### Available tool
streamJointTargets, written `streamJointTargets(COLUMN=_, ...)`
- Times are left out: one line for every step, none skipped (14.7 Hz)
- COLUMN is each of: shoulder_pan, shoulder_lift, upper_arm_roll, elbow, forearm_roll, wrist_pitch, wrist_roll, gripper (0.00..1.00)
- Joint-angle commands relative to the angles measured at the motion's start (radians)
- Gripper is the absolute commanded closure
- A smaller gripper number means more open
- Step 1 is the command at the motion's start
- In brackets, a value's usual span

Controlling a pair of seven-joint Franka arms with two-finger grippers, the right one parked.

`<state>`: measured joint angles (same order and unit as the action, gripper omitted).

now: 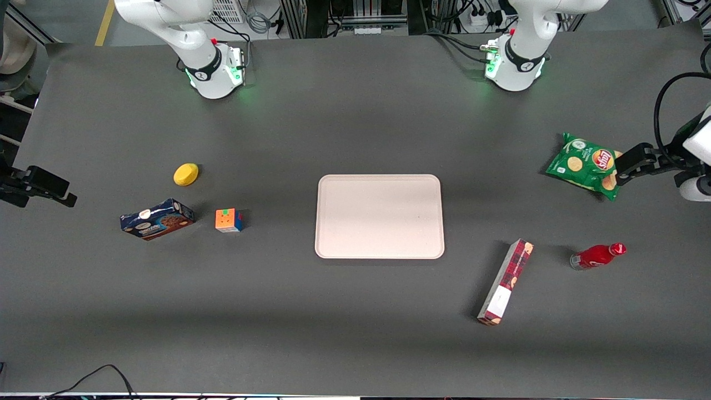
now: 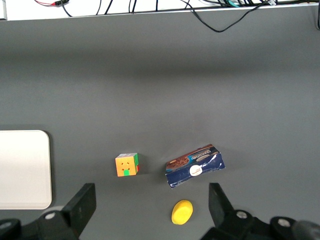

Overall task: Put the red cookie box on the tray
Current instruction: 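Move the left gripper from the chip bag toward the red cookie box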

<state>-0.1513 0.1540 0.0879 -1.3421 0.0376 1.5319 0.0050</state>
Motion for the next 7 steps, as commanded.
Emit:
streamJointTargets(shoulder_pan=-0.008, shoulder_lift=-0.001, upper_arm_roll=0.004, elbow=-0.005, forearm_roll=0.002, wrist_pitch=0.016, wrist_roll=0.006, gripper=0.0)
streamJointTargets(shoulder_pan=-0.01, shoulder_lift=0.004, upper_arm_roll=0.004, elbow=-0.003, forearm_roll=0.001, wrist_pitch=0.014, wrist_roll=0.003, gripper=0.0)
streamJointTargets(shoulder_pan=-0.01, shoulder_lift=0.006, upper_arm_roll=0.004, elbow=-0.002, forearm_roll=-0.001, wrist_pitch=0.016, wrist_roll=0.003, gripper=0.0)
streamJointTargets(shoulder_pan=-0.01, shoulder_lift=0.006, upper_arm_roll=0.004, elbow=0.0, forearm_roll=-0.001, wrist_pitch=0.016, wrist_roll=0.006, gripper=0.0)
streamJointTargets(shoulder_pan=-0.01, shoulder_lift=0.015, upper_arm_roll=0.004, elbow=0.0, forearm_roll=-0.001, wrist_pitch=0.016, wrist_roll=0.012, gripper=0.0)
streamJointTargets(shoulder_pan=-0.014, shoulder_lift=0.021, upper_arm_roll=0.003, elbow=0.0, forearm_roll=0.002, wrist_pitch=0.016, wrist_roll=0.013, gripper=0.0)
streamJointTargets(shoulder_pan=-0.02, shoulder_lift=0.029, upper_arm_roll=-0.005, elbow=-0.003, forearm_roll=0.004, wrist_pitch=0.014, wrist_roll=0.015, gripper=0.0)
